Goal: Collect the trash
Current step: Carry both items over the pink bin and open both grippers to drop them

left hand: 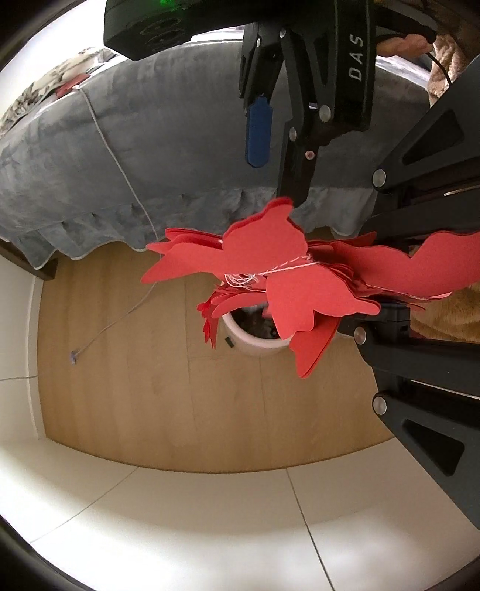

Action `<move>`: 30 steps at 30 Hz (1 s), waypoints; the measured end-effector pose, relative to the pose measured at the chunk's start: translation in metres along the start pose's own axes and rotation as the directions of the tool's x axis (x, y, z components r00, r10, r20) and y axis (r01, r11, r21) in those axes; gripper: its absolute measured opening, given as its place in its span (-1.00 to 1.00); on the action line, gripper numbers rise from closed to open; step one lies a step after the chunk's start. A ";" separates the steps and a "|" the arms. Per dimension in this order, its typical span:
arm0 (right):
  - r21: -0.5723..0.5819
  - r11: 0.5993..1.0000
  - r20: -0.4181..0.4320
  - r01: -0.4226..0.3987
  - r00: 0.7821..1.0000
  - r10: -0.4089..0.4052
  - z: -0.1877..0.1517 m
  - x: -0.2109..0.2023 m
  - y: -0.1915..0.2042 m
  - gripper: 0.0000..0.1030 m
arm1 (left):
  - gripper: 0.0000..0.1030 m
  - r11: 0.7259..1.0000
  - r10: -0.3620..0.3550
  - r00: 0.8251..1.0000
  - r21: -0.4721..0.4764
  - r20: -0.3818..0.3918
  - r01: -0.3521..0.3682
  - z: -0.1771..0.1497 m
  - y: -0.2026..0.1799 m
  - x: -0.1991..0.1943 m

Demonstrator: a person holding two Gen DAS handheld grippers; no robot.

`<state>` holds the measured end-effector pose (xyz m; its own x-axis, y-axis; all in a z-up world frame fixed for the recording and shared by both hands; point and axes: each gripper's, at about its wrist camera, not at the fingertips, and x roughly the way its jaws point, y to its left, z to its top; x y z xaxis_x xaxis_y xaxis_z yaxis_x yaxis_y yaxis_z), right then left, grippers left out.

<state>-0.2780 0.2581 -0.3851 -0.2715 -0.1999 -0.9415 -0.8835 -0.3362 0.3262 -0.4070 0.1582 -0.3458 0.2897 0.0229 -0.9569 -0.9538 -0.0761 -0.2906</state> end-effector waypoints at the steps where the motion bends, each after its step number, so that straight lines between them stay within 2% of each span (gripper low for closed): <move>1: 0.004 1.000 0.002 0.000 1.000 0.000 0.000 -0.001 -0.002 0.18 | -0.87 1.000 -0.006 1.000 -0.001 -0.004 0.006 0.001 -0.001 0.001; 10: 0.085 0.996 0.008 -0.024 1.000 0.024 -0.023 -0.023 -0.023 0.18 | -0.87 0.999 -0.027 0.999 0.042 -0.046 0.029 0.004 -0.022 0.024; 18: 0.171 0.985 0.059 -0.029 0.998 0.020 -0.053 -0.053 -0.047 0.18 | -0.84 0.996 0.010 0.997 0.091 -0.078 -0.003 0.013 -0.054 0.060; 19: 0.177 0.984 0.059 -0.026 0.998 0.016 -0.056 -0.054 -0.049 0.18 | -0.78 0.995 0.018 0.997 0.096 -0.079 -0.011 0.013 -0.056 0.062; 21: 0.193 0.981 0.062 -0.027 0.998 0.015 -0.059 -0.055 -0.055 0.18 | -0.51 0.994 0.045 0.995 0.105 -0.088 -0.036 0.014 -0.059 0.064; 22: 0.201 0.979 0.063 -0.030 0.998 0.018 -0.061 -0.055 -0.058 0.18 | -0.15 0.993 0.061 0.994 0.107 -0.094 -0.051 0.015 -0.059 0.066; 23: 0.209 0.977 0.066 -0.031 0.998 0.018 -0.062 -0.056 -0.061 0.18 | 0.30 0.993 0.061 0.994 0.104 -0.092 -0.052 0.015 -0.059 0.067; 25: 0.216 0.976 0.071 -0.034 0.997 0.019 -0.064 -0.057 -0.062 0.18 | 0.71 0.994 0.058 0.995 0.098 -0.080 -0.050 0.014 -0.058 0.064; 30: 0.206 0.978 0.079 -0.045 0.996 0.029 -0.066 -0.060 -0.060 0.18 | 0.74 0.994 0.076 0.994 0.083 -0.074 -0.070 0.013 -0.056 0.061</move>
<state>-0.1840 0.2295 -0.3425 -0.3267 -0.1362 -0.9353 -0.9300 -0.1300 0.3437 -0.3366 0.1766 -0.3874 0.2214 -0.0572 -0.9735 -0.9750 0.0051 -0.2220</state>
